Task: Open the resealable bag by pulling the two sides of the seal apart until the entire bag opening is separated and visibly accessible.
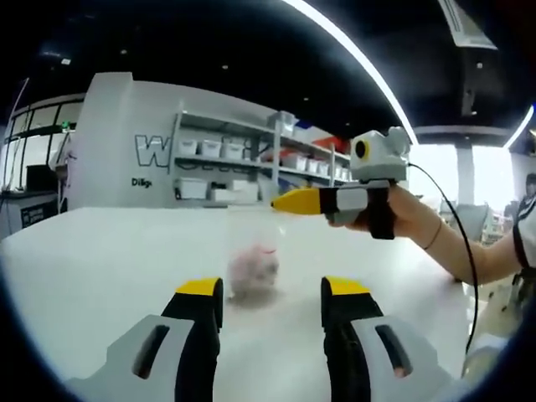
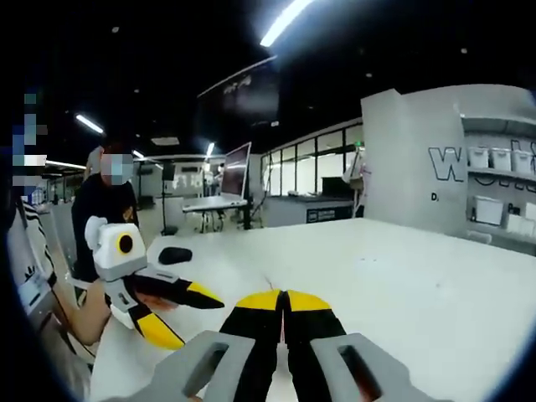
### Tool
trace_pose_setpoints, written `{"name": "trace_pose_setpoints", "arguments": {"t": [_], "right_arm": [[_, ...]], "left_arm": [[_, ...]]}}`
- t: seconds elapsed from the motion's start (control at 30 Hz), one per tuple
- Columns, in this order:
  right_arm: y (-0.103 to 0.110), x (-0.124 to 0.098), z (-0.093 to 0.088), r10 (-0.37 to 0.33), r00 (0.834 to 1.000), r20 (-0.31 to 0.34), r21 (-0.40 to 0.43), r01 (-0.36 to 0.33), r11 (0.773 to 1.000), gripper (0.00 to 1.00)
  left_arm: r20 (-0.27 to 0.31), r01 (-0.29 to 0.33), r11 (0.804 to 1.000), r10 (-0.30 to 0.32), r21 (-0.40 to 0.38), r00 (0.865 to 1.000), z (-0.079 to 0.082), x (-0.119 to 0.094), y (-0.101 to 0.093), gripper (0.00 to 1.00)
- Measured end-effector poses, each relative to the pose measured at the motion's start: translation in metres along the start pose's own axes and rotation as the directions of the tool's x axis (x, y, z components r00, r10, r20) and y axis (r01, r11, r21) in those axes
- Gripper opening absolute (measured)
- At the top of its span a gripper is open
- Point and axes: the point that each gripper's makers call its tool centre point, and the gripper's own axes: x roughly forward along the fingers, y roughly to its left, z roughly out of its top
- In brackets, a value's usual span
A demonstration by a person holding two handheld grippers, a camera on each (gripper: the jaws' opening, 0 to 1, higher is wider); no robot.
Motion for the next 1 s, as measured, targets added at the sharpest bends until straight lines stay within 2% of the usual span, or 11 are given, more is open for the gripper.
{"name": "trace_pose_setpoints", "arguments": {"t": [0.17, 0.53, 0.63, 1.0], "right_arm": [[-0.0001, -0.0015, -0.0001, 0.001, 1.000, 0.003, 0.007, -0.001, 1.000, 0.00], [-0.0005, -0.0036, -0.0004, 0.003, 1.000, 0.003, 0.006, -0.003, 1.000, 0.00], [-0.0004, -0.0041, -0.0006, 0.003, 1.000, 0.004, 0.009, -0.003, 1.000, 0.00], [0.0030, -0.0040, -0.0013, 0.014, 1.000, 0.000, 0.010, -0.014, 1.000, 0.00]], "left_arm": [[0.009, 0.018, 1.000, -0.018, 0.000, 1.000, 0.0048, 0.0038, -0.0066, 0.47], [0.006, 0.017, 1.000, -0.017, 0.001, 1.000, 0.0023, 0.0065, -0.0080, 0.44], [0.011, 0.028, 0.999, -0.028, -0.025, 1.000, 0.0042, 0.0070, -0.0083, 0.37], [0.027, 0.032, 0.995, -0.030, -0.091, 0.999, 0.0085, 0.0091, -0.0072, 0.40]]}}
